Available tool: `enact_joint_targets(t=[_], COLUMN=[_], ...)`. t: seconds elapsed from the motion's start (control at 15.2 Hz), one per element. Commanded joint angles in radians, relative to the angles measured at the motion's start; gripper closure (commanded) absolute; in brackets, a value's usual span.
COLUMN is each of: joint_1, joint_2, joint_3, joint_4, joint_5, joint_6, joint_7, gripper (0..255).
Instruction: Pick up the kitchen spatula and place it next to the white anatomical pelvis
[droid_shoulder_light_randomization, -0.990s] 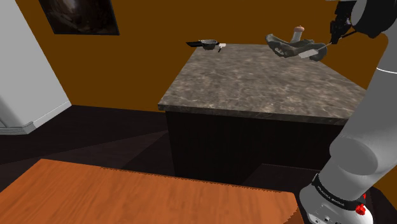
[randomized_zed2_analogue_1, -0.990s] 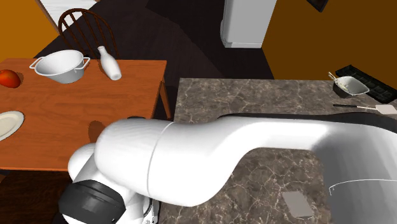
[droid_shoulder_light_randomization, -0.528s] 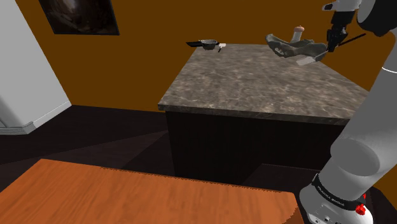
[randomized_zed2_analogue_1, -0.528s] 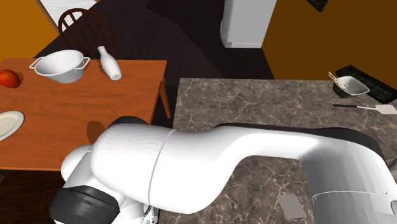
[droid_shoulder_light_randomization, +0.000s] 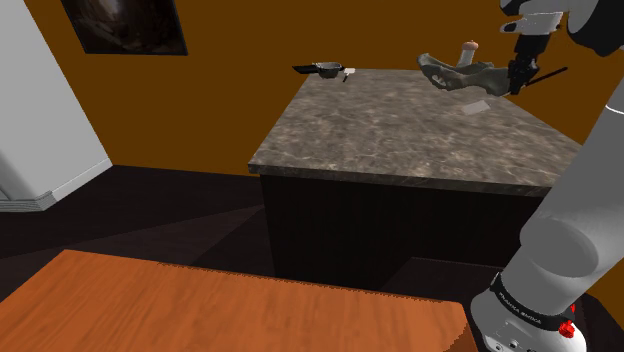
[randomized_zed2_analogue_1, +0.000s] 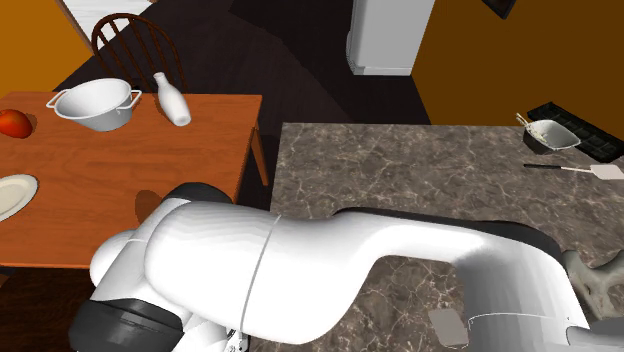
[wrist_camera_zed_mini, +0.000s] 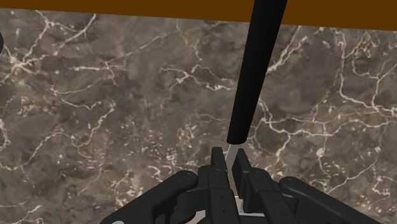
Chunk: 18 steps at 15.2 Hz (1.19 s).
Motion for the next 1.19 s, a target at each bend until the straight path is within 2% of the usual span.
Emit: enact_joint_targets(t=[0.0, 0.66, 1.12], joint_1=[0.002, 0.003, 0.003], joint_2=[-0.005, 0.001, 0.001], joint_3=[0.001, 0.002, 0.002], joint_4=[-0.031, -0.169, -0.169], joint_5=[-0.004, 0.000, 0.000], joint_6=[0.028, 0.169, 0.169], joint_7=[0.003, 0.007, 0.007], gripper=[255, 255, 255])
